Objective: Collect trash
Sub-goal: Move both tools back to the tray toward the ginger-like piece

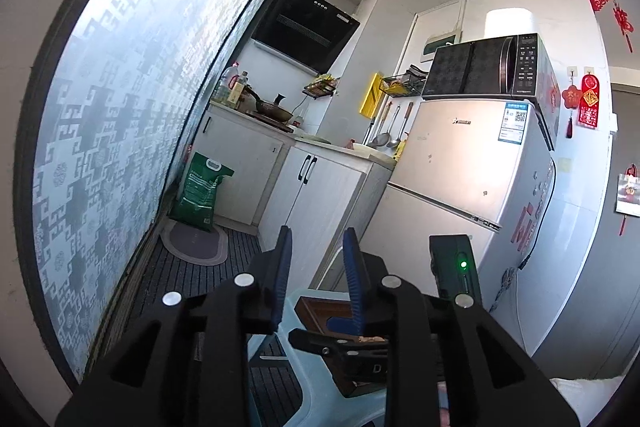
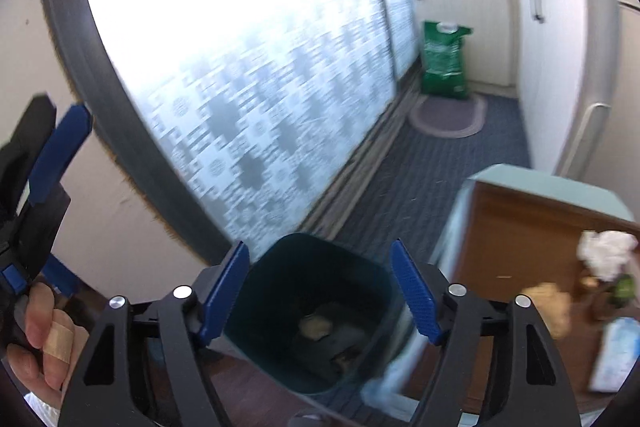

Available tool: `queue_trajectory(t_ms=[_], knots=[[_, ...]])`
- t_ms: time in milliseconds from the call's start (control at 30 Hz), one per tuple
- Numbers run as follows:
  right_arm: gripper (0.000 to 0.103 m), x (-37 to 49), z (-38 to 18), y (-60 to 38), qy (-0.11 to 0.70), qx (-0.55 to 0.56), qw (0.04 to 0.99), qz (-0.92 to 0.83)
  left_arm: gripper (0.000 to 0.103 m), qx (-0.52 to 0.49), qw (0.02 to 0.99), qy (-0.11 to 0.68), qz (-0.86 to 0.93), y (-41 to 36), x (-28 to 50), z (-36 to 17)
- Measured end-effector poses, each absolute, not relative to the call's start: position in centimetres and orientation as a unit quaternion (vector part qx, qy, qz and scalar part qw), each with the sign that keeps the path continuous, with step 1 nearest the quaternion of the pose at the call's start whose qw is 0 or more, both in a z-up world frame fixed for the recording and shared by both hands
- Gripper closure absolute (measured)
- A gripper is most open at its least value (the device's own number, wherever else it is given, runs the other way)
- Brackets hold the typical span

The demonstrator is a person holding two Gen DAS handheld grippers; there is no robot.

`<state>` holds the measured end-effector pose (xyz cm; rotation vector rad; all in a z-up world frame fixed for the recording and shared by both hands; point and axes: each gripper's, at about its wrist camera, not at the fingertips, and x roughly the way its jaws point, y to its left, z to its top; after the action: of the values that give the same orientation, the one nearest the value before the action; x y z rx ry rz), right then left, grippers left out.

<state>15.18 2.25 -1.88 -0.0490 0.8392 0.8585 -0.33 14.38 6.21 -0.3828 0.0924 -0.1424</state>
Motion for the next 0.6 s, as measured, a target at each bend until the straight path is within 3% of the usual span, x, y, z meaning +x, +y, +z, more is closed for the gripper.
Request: queue_trajectory(t_ms=[167,600], knots=[[0.035,17.0,-1.5,-2.5,0.386,-0.029,0.85,0.357,0.064,-0.165,0.981,0.087,-0.06,11.5,2.3,5.8],[0.036,20.4,-2.3,-13.9,0.392,-0.009,0.888,0.239,0.052,-0.064,0.954,0.285,-0.072,1.5,11.6,-0.4]])
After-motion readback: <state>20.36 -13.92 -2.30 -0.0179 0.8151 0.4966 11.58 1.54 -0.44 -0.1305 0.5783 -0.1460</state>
